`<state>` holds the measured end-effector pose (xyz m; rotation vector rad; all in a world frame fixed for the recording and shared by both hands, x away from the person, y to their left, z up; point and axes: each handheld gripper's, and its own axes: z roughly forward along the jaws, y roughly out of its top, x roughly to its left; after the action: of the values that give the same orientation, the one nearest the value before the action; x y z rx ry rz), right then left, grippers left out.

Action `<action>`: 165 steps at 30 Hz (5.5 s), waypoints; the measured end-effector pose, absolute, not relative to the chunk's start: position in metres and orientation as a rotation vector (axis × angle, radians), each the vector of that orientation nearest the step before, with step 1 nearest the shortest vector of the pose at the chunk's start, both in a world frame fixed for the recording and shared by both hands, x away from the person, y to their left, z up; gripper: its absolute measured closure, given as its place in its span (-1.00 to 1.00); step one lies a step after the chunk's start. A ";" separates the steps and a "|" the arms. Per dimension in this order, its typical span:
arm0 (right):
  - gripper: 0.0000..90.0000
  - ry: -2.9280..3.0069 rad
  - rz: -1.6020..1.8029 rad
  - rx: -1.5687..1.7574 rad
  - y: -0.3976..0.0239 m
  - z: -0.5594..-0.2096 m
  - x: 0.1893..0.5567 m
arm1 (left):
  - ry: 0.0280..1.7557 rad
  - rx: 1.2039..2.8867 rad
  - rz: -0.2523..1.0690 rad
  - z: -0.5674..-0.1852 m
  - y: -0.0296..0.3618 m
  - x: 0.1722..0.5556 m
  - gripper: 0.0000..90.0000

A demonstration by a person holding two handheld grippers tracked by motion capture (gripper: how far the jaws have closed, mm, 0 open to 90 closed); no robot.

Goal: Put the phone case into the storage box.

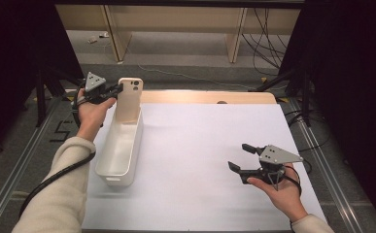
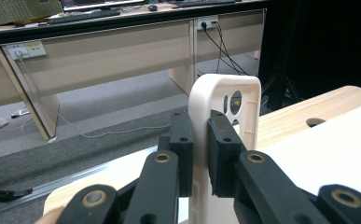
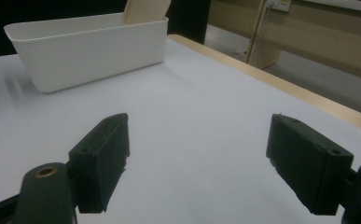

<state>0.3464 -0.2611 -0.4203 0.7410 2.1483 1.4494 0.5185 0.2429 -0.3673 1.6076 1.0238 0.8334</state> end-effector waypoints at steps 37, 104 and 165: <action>-0.50 2.154 1.451 0.741 -0.261 -0.421 0.347 | 1.055 1.609 0.804 -0.382 0.247 0.523 0.81; -0.49 2.162 1.449 0.741 -0.260 -0.422 0.347 | 1.104 1.621 0.765 -0.396 0.254 0.527 0.79; -0.49 2.173 1.447 0.739 -0.260 -0.423 0.347 | 1.170 1.637 0.750 -0.412 0.260 0.532 0.69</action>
<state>0.3474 -0.2599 -0.4226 0.7386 2.1734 1.4473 0.5322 0.2601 -0.4117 1.6374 1.1699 0.7503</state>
